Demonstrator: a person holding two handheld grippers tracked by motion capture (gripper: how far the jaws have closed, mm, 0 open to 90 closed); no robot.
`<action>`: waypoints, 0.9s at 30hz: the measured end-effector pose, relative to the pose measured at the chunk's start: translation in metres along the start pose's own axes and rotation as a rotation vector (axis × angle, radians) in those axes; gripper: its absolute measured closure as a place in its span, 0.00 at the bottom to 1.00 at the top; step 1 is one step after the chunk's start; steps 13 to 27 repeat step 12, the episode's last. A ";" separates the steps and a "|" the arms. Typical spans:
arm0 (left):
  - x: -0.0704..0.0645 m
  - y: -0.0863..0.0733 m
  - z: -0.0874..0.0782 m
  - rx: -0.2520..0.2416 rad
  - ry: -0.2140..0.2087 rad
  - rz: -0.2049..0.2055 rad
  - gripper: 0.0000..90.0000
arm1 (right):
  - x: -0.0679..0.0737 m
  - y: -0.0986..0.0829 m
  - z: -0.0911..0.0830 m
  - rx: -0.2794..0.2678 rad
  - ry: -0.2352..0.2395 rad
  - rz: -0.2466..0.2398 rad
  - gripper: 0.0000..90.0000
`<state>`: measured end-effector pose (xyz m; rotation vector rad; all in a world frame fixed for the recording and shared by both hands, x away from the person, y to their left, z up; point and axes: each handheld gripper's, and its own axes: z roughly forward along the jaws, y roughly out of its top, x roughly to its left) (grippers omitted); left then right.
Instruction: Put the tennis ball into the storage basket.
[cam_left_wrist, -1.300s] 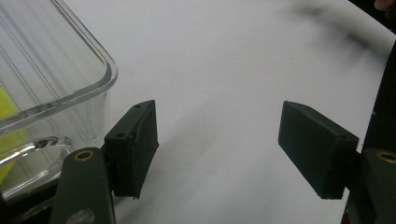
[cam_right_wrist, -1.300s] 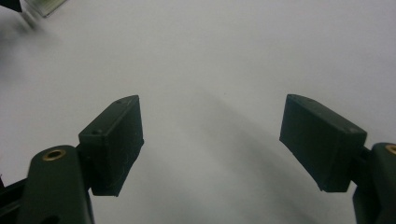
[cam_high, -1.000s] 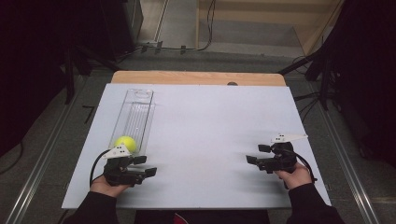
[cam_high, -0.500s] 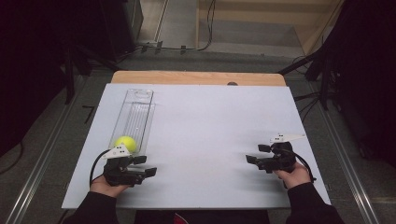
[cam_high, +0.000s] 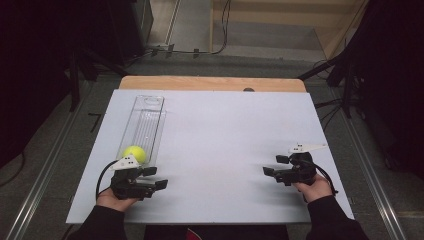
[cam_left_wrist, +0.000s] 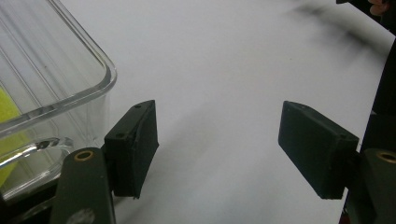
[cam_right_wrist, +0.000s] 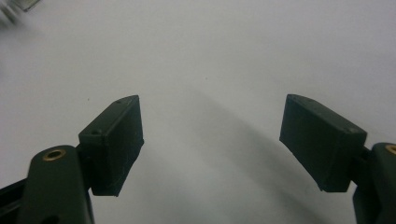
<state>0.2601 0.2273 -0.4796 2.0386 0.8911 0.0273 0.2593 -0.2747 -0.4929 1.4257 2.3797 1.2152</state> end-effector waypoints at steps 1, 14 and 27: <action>0.000 0.000 0.000 0.000 -0.001 -0.001 0.32 | 0.000 0.000 0.000 -0.001 0.000 0.002 0.22; 0.000 0.000 0.000 -0.003 0.000 -0.001 0.32 | -0.001 0.000 0.000 0.007 -0.009 0.000 0.22; 0.000 0.000 0.000 -0.003 0.000 -0.001 0.32 | -0.001 0.000 0.000 0.007 -0.009 0.000 0.22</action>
